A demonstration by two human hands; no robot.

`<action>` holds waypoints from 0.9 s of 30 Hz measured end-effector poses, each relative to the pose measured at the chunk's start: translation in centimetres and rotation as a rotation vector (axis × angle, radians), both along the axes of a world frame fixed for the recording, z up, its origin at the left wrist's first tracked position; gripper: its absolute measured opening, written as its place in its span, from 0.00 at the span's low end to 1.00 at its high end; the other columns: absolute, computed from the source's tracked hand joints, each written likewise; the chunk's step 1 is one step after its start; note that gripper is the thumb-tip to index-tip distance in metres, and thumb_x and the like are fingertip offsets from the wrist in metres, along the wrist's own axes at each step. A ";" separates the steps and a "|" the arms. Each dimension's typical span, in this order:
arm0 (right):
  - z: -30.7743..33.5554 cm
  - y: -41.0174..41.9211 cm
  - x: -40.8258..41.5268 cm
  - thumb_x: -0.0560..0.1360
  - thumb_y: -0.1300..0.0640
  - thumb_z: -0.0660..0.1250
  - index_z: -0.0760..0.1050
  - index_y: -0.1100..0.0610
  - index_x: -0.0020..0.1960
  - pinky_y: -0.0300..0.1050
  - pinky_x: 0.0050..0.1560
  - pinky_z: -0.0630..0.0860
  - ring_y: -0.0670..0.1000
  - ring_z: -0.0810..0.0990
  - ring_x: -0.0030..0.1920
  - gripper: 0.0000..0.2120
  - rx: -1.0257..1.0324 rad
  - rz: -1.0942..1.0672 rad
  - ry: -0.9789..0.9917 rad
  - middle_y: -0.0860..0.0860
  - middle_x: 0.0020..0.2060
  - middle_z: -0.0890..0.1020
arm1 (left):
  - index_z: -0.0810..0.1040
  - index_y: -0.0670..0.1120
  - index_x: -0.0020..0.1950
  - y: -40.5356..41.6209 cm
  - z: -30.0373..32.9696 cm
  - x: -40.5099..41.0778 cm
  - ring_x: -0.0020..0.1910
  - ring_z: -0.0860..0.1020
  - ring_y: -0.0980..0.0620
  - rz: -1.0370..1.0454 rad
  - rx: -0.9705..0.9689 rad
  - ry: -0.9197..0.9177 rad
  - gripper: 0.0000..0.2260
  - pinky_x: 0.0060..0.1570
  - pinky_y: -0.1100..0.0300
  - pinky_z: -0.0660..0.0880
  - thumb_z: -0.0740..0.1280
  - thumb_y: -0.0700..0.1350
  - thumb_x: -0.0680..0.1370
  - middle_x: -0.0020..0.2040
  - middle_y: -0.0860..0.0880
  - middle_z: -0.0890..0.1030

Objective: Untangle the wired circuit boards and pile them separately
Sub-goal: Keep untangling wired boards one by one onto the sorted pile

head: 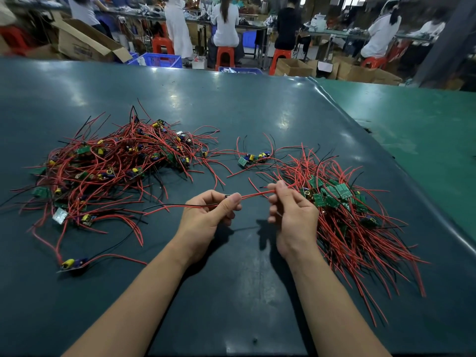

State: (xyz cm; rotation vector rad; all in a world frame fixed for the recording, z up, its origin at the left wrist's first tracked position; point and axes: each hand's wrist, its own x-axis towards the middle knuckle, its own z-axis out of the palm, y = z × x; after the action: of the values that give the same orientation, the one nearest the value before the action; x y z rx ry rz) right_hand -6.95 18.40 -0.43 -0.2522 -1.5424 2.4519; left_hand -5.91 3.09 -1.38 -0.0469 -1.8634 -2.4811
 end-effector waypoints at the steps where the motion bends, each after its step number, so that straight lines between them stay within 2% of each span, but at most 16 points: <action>1: 0.1 0.3 -0.1 0.79 0.58 0.67 0.82 0.58 0.40 0.34 0.20 0.65 0.42 0.69 0.23 0.11 -0.039 -0.048 -0.001 0.47 0.26 0.77 | 0.80 0.45 0.36 0.0 0.0 0.0 0.30 0.74 0.54 -0.006 0.007 0.002 0.12 0.31 0.65 0.73 0.76 0.52 0.65 0.36 0.44 0.83; 4: 0.1 0.6 -0.3 0.80 0.58 0.65 0.80 0.59 0.38 0.34 0.20 0.61 0.42 0.66 0.21 0.13 -0.091 -0.158 0.021 0.46 0.23 0.73 | 0.82 0.47 0.35 -0.1 -0.2 -0.1 0.31 0.75 0.54 -0.037 0.000 0.012 0.13 0.32 0.64 0.73 0.78 0.55 0.63 0.38 0.44 0.84; 9: 0.2 0.6 -0.4 0.82 0.59 0.60 0.68 0.59 0.32 0.33 0.19 0.57 0.44 0.59 0.17 0.19 -0.204 -0.160 0.004 0.46 0.18 0.61 | 0.83 0.48 0.37 -0.2 -0.4 0.0 0.32 0.74 0.54 -0.101 -0.032 0.027 0.19 0.33 0.64 0.72 0.80 0.62 0.61 0.38 0.43 0.83; 11: 0.1 0.7 -0.3 0.82 0.58 0.61 0.70 0.59 0.32 0.33 0.19 0.58 0.44 0.61 0.18 0.19 -0.204 -0.154 0.017 0.47 0.19 0.63 | 0.83 0.48 0.37 -0.2 -0.4 0.0 0.31 0.74 0.54 -0.112 -0.003 0.019 0.17 0.33 0.63 0.73 0.80 0.60 0.62 0.38 0.43 0.83; 14: 0.0 0.8 -0.1 0.81 0.56 0.65 0.78 0.58 0.36 0.35 0.20 0.62 0.44 0.66 0.21 0.15 -0.100 -0.128 0.062 0.48 0.24 0.72 | 0.81 0.47 0.38 -0.1 -0.3 0.0 0.29 0.73 0.53 -0.037 0.039 0.030 0.12 0.31 0.63 0.72 0.78 0.54 0.65 0.35 0.45 0.81; 17: 0.0 0.9 -0.1 0.78 0.59 0.68 0.75 0.57 0.39 0.35 0.20 0.63 0.44 0.68 0.20 0.09 -0.031 -0.144 0.069 0.49 0.26 0.77 | 0.77 0.42 0.41 -0.1 -0.3 -0.2 0.27 0.73 0.52 0.043 0.076 0.035 0.11 0.29 0.63 0.71 0.75 0.47 0.67 0.32 0.45 0.79; 23: -0.1 1.3 0.0 0.79 0.63 0.66 0.74 0.55 0.41 0.36 0.19 0.65 0.44 0.69 0.20 0.09 0.091 -0.315 0.107 0.49 0.24 0.78 | 0.77 0.43 0.37 0.0 -0.3 -0.1 0.28 0.71 0.52 0.018 0.044 0.027 0.11 0.29 0.64 0.70 0.75 0.49 0.67 0.31 0.45 0.78; 27: 0.1 1.0 0.1 0.80 0.63 0.65 0.73 0.56 0.44 0.36 0.20 0.67 0.45 0.72 0.22 0.06 0.017 -0.224 0.103 0.50 0.27 0.80 | 0.79 0.42 0.41 0.0 -0.1 -0.1 0.27 0.72 0.53 0.052 0.119 0.016 0.11 0.28 0.65 0.70 0.74 0.47 0.66 0.33 0.46 0.79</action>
State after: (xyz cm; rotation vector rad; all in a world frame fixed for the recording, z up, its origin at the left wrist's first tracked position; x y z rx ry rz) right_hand -6.82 19.42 -0.38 -0.2756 -1.4097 2.2421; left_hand -6.04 3.05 -1.52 -0.0143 -1.6855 -2.5431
